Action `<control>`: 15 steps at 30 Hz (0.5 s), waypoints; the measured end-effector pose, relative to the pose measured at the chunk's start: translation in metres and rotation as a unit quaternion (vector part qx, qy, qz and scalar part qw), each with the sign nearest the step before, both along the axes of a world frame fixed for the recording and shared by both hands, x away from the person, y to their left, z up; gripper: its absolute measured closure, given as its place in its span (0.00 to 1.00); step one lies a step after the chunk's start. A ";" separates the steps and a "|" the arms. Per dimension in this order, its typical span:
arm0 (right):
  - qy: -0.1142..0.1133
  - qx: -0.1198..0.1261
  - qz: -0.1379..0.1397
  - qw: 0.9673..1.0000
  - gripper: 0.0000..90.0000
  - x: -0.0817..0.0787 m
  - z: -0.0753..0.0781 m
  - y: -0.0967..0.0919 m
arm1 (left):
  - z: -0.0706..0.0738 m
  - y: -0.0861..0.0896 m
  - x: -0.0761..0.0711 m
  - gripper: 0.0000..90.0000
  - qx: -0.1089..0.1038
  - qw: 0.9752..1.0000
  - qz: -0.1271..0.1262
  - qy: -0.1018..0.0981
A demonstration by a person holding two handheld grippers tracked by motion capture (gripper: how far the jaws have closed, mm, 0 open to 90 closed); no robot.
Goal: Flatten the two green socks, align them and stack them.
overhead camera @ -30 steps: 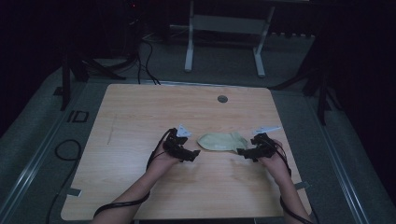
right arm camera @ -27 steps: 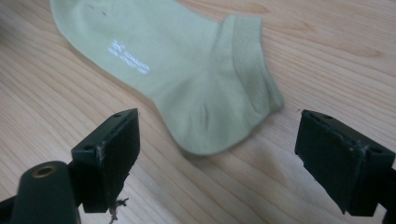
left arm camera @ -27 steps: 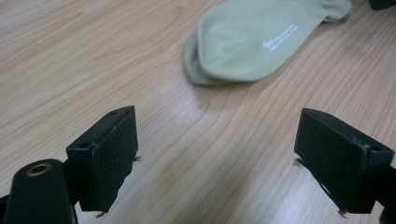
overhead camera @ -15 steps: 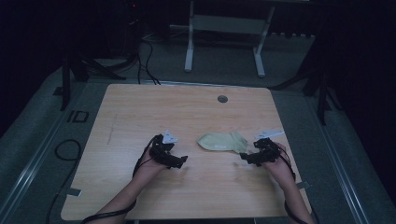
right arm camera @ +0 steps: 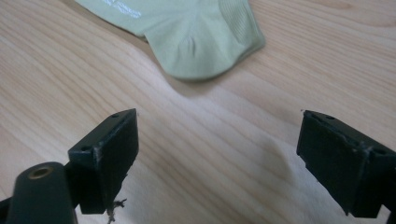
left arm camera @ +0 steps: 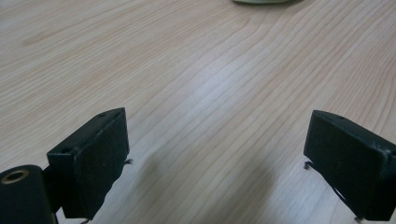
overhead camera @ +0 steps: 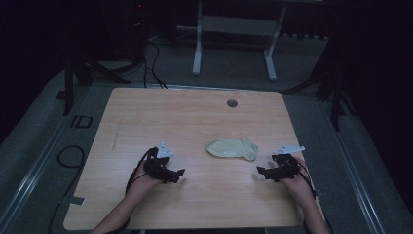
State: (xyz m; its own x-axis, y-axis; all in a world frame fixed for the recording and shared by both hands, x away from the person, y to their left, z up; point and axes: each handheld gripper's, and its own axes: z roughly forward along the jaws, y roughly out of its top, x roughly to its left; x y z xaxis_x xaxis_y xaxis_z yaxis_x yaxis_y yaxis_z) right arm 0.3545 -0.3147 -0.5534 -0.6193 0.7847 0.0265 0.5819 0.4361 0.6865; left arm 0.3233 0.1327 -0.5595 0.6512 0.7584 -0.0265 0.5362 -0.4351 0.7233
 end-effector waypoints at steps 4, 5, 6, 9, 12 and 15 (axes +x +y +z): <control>-0.007 0.006 -0.006 1.000 0.14 -0.007 -0.002 -0.008 | -0.003 0.010 -0.005 0.07 0.005 1.000 0.010 0.004; -0.009 0.009 -0.009 1.000 0.14 -0.009 -0.002 -0.009 | -0.004 0.013 -0.006 0.08 0.007 1.000 0.012 0.006; -0.012 0.009 -0.011 1.000 0.14 -0.011 -0.002 -0.010 | -0.005 0.015 -0.007 0.08 0.008 1.000 0.014 0.005; -0.014 0.009 -0.019 1.000 0.14 -0.017 -0.002 -0.013 | -0.006 0.024 -0.011 0.08 0.009 1.000 0.026 0.002; -0.013 0.008 -0.031 0.999 0.14 -0.023 -0.004 -0.017 | -0.006 0.034 -0.016 0.08 0.002 0.999 0.037 0.002; -0.010 0.005 -0.043 0.999 0.14 -0.027 -0.007 -0.021 | -0.008 0.044 -0.020 0.08 -0.003 0.999 0.046 -0.002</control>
State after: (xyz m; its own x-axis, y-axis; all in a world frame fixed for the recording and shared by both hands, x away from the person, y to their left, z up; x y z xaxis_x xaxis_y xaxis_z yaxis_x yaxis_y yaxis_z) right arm 0.3271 -0.3353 -0.5605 -0.5503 0.8347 0.0222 0.6026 0.3785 0.7026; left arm 0.3032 0.1765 -0.5671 0.5781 0.8154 -0.0299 0.5719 -0.3788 0.7277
